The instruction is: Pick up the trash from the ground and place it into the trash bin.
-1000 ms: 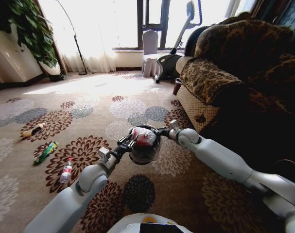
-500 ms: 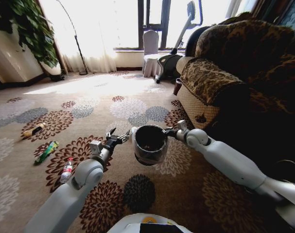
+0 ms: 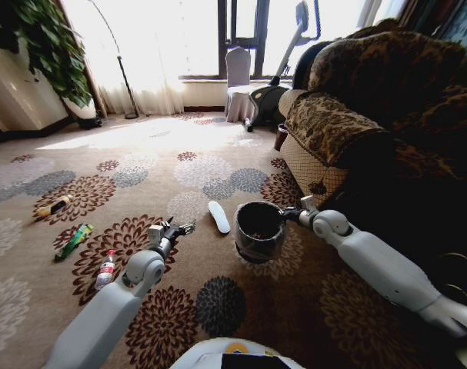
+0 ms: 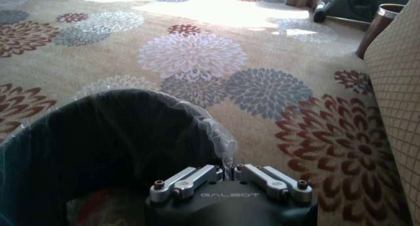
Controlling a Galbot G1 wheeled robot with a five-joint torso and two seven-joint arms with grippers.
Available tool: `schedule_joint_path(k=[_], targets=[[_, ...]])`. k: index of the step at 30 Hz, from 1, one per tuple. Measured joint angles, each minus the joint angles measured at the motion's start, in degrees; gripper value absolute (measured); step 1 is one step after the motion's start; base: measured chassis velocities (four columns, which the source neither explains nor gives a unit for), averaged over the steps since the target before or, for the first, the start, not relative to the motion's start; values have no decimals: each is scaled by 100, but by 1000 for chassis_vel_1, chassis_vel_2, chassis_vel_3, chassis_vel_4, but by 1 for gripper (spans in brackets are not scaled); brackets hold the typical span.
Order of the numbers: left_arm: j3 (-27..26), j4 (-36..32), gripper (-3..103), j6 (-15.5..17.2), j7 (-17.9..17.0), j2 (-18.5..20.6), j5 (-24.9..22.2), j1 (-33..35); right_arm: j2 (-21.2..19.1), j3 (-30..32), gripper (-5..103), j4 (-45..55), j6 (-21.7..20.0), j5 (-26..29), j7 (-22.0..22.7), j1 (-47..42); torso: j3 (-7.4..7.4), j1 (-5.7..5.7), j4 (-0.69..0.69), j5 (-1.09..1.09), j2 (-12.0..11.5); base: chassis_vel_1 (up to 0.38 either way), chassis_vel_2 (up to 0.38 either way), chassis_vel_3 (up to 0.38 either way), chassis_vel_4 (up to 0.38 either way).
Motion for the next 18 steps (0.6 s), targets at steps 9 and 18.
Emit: schedule_joint_path(k=[9,18], targets=[[71,265,100,2,119,-50,33,-46,-29,56,3,-54,77,-7,-2,-52,0,0,2,-1,0,-117,134,136,-131],[207,694,100,22,144,-300,84,-57,-94,162,3,17,87,0,0,-135,1,0,0,-2,0,-193,199,194,-203]])
